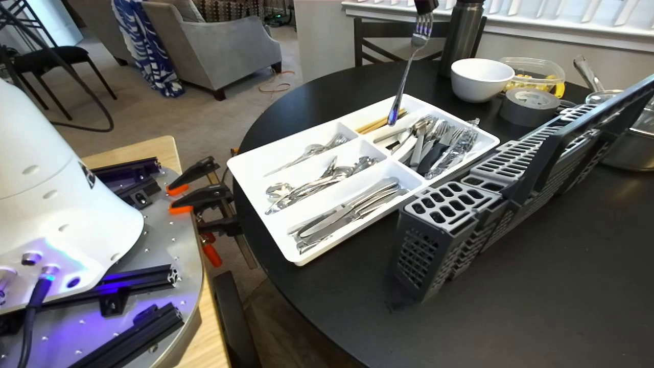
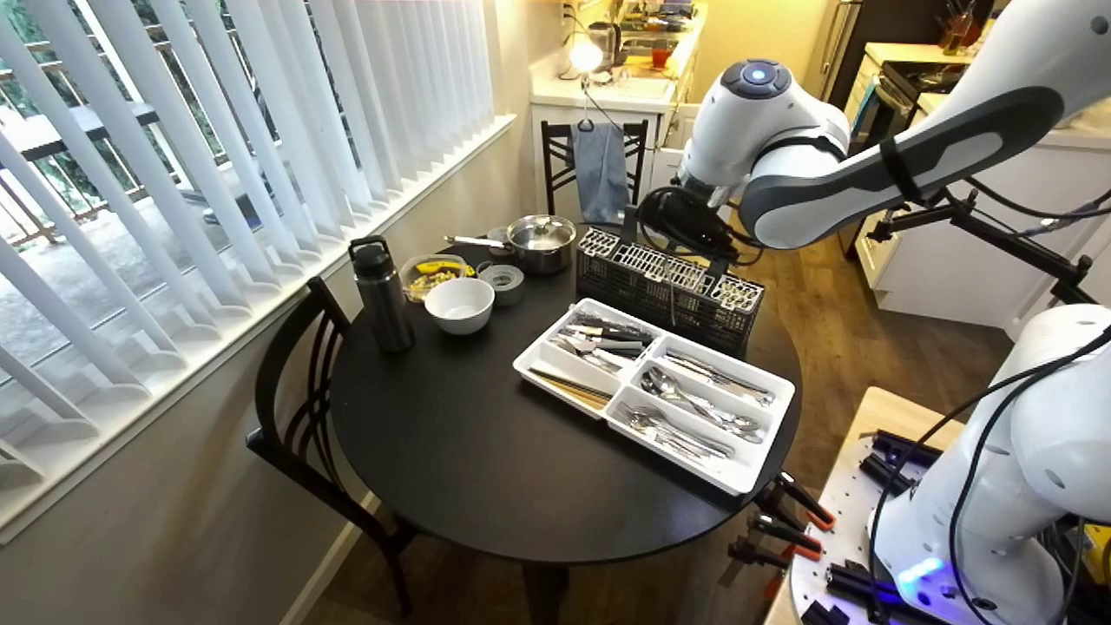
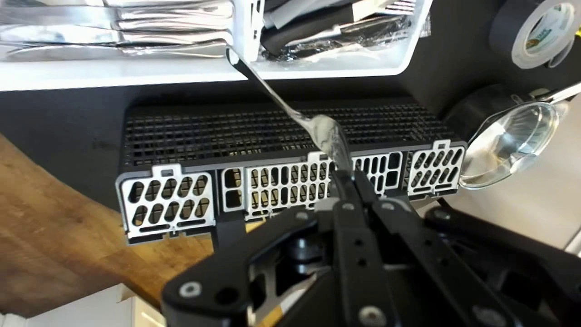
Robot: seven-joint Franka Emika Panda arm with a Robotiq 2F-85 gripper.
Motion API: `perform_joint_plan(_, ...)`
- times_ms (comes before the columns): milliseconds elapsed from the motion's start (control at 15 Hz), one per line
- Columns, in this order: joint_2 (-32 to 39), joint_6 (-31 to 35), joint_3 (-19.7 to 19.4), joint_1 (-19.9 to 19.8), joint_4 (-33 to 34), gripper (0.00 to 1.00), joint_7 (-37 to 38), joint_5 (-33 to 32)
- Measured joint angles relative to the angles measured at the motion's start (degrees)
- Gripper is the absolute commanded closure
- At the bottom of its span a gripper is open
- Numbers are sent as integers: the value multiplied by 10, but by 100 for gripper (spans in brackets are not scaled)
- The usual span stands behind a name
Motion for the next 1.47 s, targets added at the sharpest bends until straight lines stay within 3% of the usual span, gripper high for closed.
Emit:
perform_joint_plan(200, -1, -111, 74, -19, 26, 97, -12, 49)
perform_joint_plan(467, 33, -229, 128, -24, 52, 97, -13, 79)
perform_joint_plan(867, 113, -310, 151, -22, 92, 97, -13, 115)
perform_joint_plan(1467, 216, -364, 161, 10, 131, 97, -17, 201)
